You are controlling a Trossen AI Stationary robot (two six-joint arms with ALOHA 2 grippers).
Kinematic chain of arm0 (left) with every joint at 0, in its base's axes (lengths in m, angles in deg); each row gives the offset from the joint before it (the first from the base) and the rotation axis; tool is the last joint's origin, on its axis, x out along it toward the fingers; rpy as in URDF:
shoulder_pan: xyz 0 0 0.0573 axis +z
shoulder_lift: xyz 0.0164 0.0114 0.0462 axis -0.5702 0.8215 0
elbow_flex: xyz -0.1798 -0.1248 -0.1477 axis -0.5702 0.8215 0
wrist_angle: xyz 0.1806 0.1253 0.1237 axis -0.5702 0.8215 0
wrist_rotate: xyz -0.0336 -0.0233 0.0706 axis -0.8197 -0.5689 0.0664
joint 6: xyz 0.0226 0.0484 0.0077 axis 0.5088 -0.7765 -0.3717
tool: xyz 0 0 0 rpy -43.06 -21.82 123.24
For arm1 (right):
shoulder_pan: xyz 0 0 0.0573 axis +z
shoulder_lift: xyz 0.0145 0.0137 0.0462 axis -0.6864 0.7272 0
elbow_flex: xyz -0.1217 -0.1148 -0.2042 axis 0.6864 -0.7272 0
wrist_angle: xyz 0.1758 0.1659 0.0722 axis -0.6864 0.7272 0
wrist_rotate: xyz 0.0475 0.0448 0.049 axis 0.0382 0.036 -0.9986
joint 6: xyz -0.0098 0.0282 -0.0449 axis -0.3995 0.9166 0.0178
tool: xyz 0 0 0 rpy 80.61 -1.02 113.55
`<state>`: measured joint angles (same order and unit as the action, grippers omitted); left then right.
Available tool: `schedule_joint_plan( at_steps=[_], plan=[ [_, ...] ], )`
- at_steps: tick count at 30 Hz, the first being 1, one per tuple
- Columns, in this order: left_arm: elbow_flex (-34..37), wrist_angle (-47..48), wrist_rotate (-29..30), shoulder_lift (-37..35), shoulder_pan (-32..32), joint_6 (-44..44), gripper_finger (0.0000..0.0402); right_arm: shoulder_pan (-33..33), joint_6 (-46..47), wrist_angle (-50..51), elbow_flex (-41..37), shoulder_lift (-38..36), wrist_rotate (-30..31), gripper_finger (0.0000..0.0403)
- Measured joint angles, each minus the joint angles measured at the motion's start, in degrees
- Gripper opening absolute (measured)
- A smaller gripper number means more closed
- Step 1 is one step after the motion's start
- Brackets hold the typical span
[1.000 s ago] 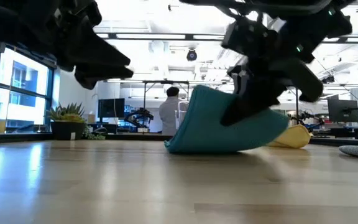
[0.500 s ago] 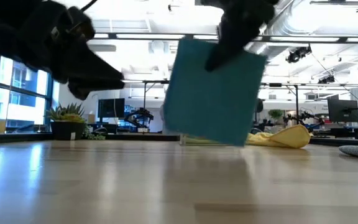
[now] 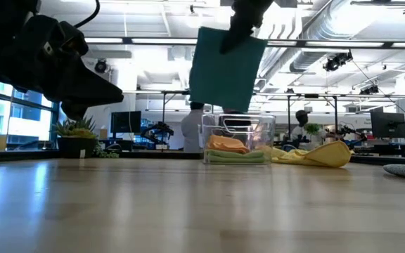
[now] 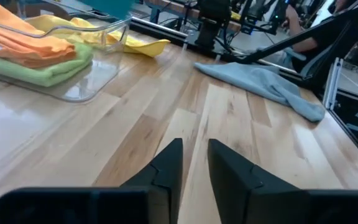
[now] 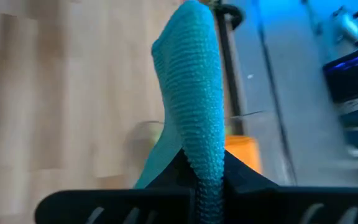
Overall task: Fold microfiber towels
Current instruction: Stack the blue microfiber cloth on top of the orange microfiber cloth in the transparent bin
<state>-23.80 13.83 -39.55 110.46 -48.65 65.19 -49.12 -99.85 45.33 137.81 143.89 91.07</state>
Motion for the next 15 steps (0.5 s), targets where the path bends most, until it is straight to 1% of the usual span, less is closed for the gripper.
schedule_joint_plan(
  at_steps=[4, 7, 12, 15],
  plan=[
    [0.0, 0.0, 0.0, 0.0, 0.0, -0.3, 0.0051, -6.1, -9.1, -0.5, 0.7, 0.2, -2.1, 0.0],
    [0.0, 0.2, 0.0, 0.0, 0.0, -0.4, 0.0044, -10.4, -14.7, -3.3, -1.1, 0.2, -3.0, 0.0],
    [0.0, 0.4, 0.4, 0.0, 0.0, -0.4, 0.0037, -16.1, -19.0, -6.7, -3.8, 0.2, -7.4, 0.0],
    [0.0, 0.4, 0.8, 0.0, 0.0, -0.4, 0.0033, -17.8, -19.8, -7.1, -3.9, 0.3, -7.9, 0.0]
  ],
)
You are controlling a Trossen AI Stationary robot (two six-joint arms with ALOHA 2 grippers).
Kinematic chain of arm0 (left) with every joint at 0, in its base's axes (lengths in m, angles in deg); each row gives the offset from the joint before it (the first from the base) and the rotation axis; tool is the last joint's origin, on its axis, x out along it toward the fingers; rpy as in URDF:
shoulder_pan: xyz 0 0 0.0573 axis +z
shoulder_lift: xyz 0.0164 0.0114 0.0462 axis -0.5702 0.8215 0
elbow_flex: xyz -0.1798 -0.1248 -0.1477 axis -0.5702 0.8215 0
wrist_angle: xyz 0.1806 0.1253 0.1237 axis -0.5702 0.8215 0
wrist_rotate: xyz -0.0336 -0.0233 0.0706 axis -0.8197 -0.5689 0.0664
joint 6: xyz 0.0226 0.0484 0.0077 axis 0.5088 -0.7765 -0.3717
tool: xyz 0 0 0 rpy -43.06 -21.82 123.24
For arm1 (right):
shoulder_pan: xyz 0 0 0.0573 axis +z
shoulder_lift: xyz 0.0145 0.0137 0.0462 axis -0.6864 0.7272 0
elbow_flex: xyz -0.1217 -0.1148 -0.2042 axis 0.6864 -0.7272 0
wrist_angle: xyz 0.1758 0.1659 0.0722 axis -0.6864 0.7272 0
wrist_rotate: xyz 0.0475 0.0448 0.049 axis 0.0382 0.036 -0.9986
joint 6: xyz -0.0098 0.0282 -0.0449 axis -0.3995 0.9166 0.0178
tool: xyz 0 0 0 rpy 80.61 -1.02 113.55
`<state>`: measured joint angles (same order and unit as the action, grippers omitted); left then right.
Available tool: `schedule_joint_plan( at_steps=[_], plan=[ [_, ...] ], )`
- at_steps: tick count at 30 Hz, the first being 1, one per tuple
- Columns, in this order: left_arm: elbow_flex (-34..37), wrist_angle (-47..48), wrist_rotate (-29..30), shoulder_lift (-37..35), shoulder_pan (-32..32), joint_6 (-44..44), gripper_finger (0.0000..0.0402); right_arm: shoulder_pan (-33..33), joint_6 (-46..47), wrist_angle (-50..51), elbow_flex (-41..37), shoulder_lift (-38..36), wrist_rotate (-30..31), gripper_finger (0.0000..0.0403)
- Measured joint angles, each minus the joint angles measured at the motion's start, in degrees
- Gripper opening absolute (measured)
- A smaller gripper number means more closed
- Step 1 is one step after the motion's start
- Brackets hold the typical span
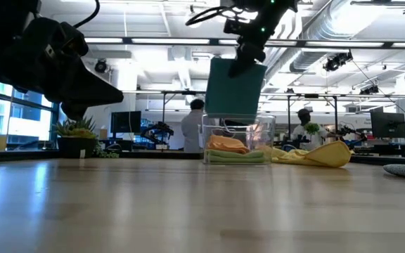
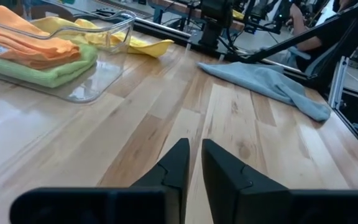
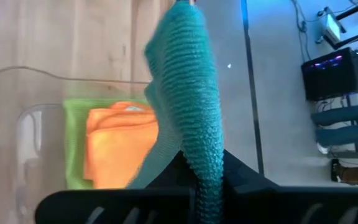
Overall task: Fold microfiber towels
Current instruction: Stack the blue microfiber cloth on top of the orange microfiber cloth in the transparent bin
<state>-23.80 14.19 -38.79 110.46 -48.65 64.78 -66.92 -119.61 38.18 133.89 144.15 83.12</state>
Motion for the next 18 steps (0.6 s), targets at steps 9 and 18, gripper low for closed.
schedule_joint_plan(
  at_steps=[9, 18],
  plan=[
    [0.0, 0.0, 1.6, 0.0, 0.6, 0.0, 0.0015, -1.9, -1.0, -0.9, 0.0, 0.0, -2.6, 0.0],
    [0.0, 0.0, 1.4, 0.0, 1.2, 0.0, 0.0003, -3.9, -4.2, -3.6, 0.0, 1.4, -2.6, 0.0]
  ],
)
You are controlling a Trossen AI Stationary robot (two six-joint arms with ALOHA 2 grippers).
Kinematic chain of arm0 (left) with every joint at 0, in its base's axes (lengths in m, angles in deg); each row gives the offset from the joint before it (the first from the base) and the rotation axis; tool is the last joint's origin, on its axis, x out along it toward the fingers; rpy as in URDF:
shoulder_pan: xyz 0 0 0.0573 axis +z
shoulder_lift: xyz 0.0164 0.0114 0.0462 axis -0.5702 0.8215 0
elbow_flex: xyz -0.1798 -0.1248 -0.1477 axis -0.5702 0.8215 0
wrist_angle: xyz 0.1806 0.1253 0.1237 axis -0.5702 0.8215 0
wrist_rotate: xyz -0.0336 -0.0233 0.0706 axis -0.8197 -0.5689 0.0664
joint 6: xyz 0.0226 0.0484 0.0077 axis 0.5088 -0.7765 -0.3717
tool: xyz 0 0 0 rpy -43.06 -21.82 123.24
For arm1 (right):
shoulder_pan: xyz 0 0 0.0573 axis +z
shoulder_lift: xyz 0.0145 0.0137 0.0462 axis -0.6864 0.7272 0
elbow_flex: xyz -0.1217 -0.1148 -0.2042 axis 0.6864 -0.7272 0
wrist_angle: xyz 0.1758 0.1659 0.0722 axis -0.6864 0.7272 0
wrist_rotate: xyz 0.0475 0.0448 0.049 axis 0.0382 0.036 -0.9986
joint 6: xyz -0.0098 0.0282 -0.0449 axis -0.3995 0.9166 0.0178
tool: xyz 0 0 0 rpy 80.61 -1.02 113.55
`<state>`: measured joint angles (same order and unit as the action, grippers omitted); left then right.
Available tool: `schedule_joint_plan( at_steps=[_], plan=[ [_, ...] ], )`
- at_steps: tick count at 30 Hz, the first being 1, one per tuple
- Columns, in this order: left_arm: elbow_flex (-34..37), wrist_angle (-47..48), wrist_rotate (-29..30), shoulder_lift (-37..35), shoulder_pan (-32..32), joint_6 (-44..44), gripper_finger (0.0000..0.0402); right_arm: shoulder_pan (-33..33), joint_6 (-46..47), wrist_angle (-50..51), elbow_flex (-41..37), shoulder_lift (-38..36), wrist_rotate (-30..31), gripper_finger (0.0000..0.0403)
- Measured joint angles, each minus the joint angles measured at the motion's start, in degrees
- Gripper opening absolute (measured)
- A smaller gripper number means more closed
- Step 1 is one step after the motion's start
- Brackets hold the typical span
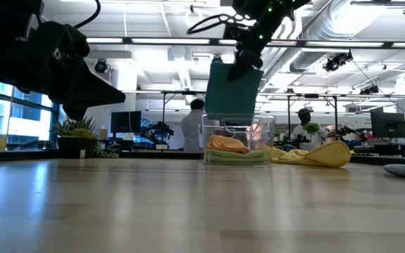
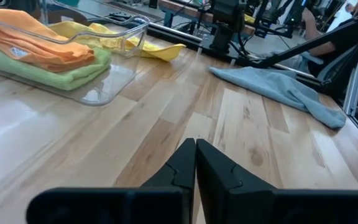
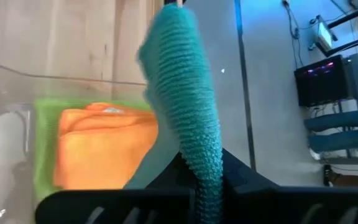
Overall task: Fold microfiber towels
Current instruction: Stack the blue microfiber cloth on top of the orange microfiber cloth in the transparent bin
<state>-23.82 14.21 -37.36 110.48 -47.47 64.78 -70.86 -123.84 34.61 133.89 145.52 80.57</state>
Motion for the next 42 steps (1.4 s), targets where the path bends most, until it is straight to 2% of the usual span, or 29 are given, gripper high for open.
schedule_joint_plan(
  at_steps=[9, 18, 26, 29, 37, 42],
  plan=[
    [0.0, -0.2, -0.1, 0.0, 0.0, -0.9, 0.0003, -0.6, -4.6, -2.4, 0.0, 3.1, 2.0, 0.0],
    [0.0, 0.0, -0.1, 0.0, 0.0, -1.1, 0.0003, -0.9, -13.0, -9.5, 0.0, 7.2, 9.0, 0.0],
    [0.0, 0.0, -0.1, 0.0, 0.0, -1.1, 0.0003, -2.6, -18.1, -12.6, 0.0, 7.7, 9.6, 0.0],
    [0.0, 0.0, -0.1, 0.0, 0.0, -1.1, 0.0003, -3.0, -19.0, -12.0, -0.2, 7.8, 8.1, 0.0],
    [0.0, 0.3, -0.1, 0.0, 0.0, -1.1, 0.0003, -1.8, -21.1, -16.4, -8.0, 8.2, 9.0, 0.0],
    [0.0, 0.5, -0.1, 0.0, 0.0, -1.1, 0.0003, 0.3, -18.6, -19.1, -12.1, 8.2, 8.8, 0.0]
  ],
)
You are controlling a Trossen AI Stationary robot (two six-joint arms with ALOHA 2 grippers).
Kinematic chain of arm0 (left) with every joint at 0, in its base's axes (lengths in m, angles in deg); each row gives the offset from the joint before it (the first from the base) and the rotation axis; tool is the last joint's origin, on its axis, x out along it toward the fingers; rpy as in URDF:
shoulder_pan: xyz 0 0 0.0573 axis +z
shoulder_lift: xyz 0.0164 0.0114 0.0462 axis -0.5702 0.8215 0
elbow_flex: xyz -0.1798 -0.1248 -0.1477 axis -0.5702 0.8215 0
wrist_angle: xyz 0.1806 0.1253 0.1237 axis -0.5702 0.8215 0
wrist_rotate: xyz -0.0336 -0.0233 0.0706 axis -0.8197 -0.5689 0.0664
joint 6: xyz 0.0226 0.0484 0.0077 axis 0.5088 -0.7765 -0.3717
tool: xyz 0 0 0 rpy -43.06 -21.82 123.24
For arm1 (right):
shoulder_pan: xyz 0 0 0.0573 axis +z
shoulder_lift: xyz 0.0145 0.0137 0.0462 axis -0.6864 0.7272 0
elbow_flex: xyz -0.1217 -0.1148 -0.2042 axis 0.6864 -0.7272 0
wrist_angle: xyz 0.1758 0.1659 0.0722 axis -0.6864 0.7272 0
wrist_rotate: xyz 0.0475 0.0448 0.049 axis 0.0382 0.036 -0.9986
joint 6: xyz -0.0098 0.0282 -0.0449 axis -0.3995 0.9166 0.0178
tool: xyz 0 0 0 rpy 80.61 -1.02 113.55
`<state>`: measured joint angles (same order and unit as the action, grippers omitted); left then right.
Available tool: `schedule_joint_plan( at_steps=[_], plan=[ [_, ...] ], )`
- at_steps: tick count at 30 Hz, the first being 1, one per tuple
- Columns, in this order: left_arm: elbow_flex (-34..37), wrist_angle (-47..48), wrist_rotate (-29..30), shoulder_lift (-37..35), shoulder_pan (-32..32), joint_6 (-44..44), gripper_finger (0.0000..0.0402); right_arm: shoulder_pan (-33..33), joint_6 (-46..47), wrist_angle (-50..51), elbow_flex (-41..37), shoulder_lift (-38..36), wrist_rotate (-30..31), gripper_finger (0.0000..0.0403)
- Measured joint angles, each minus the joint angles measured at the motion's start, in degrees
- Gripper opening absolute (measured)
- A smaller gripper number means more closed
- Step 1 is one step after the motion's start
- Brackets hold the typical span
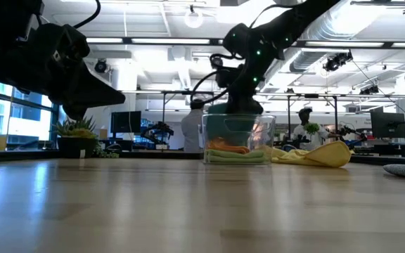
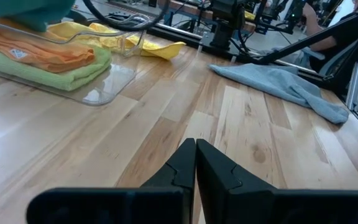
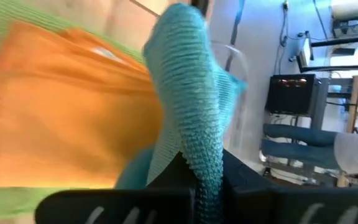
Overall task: Fold microfiber towels
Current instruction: Stack the blue microfiber cloth on top of the orange microfiber cloth in the transparent bin
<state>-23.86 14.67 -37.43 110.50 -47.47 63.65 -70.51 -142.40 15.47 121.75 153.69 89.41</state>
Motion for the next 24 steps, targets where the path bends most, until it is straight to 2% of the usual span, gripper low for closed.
schedule_joint_plan(
  at_steps=[9, 12, 15, 24],
  plan=[
    [0.0, 0.0, 0.0, 0.0, 0.0, 0.0, 0.0003, 3.4, 5.1, 1.5, -1.1, 0.0, -1.8, 0.0001],
    [0.0, 0.0, 0.0, 0.0, 0.0, 0.0, 0.0003, 3.9, 6.5, 2.9, -1.1, 0.0, -3.4, 0.0016],
    [0.0, 0.0, 0.0, 0.0, 0.0, 0.0, 0.0003, 4.2, 9.0, 5.5, -1.1, 0.0, -5.9, 0.0049],
    [0.0, 0.0, 0.0, 0.0, 0.0, 0.0, 0.0003, 4.9, 18.3, 11.9, 0.3, 0.0, -7.5, 0.0181]
  ],
)
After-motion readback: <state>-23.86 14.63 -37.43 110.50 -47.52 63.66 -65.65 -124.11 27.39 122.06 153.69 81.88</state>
